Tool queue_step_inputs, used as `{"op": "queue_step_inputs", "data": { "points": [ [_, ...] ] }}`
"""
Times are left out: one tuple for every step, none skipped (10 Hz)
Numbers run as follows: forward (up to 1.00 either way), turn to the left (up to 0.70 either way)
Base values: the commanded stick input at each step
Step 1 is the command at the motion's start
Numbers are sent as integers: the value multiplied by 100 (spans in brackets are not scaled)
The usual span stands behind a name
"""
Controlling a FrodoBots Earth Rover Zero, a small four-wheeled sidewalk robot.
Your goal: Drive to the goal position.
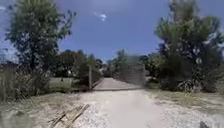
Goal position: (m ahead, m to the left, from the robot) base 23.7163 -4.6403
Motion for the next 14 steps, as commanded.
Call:
{"op": "queue_step_inputs", "data": {
  "points": [
    [45, 0],
    [45, 0],
    [45, 0],
    [45, 0],
    [45, 0],
    [45, 0],
    [45, 0],
    [45, 0],
    [45, 0],
    [45, 0],
    [45, 0],
    [45, 0],
    [60, 0],
    [60, 0]
  ]
}}
